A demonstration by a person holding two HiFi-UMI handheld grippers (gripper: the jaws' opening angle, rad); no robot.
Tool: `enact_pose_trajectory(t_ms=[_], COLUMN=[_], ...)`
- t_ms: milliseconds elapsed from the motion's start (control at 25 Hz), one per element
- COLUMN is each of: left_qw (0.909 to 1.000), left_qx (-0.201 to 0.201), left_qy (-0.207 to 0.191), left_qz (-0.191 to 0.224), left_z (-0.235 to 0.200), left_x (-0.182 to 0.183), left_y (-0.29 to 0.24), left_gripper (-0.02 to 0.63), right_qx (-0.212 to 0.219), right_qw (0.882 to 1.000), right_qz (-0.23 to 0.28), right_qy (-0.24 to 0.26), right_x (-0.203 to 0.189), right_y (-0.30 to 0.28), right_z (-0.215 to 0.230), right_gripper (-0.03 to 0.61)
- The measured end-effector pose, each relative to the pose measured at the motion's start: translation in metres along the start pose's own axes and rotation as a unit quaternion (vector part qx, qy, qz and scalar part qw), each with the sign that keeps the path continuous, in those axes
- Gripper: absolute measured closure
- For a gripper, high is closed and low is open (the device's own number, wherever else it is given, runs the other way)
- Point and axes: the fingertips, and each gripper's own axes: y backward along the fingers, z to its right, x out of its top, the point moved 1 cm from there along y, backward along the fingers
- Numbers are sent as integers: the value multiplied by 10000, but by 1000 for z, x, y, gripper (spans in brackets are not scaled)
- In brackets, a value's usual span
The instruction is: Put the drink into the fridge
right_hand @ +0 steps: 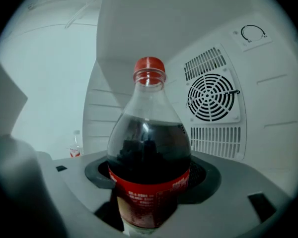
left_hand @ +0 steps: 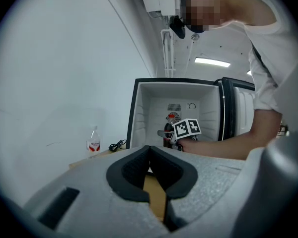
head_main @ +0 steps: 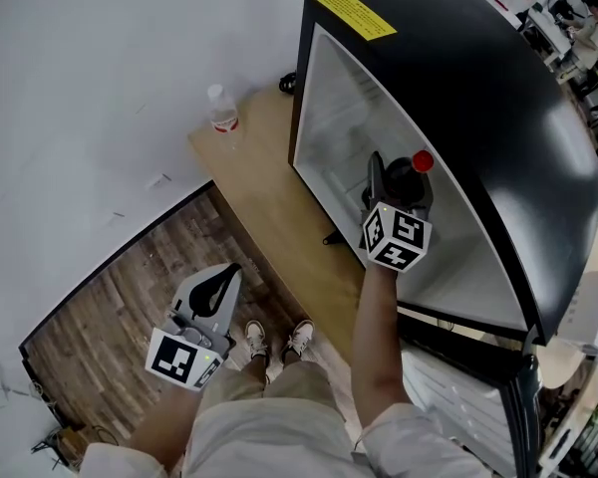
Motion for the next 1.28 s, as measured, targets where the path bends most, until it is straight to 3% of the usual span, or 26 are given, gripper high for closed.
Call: enact_pose_trajectory(t_ms=[720,960,1280], left_qw=[9998,9998,9998], left_qx=[-3,-56,-33], left_qy=[144,149,196], left_qz=[-143,-82,43], left_z=[11,19,22], left_x=[-12,-9,-5], left_y=[-3,2,19], left_gripper=[598,598,598], right_qx=[-165,-195,-273], right_qw=[9997,9993,9984], right_qz=[-162,-244,-414], right_qy=[106,184,260], right_x=[-24,-24,-26], right_y=[3,11,36], right_z=[13,8,6], right_gripper=[272,181,173])
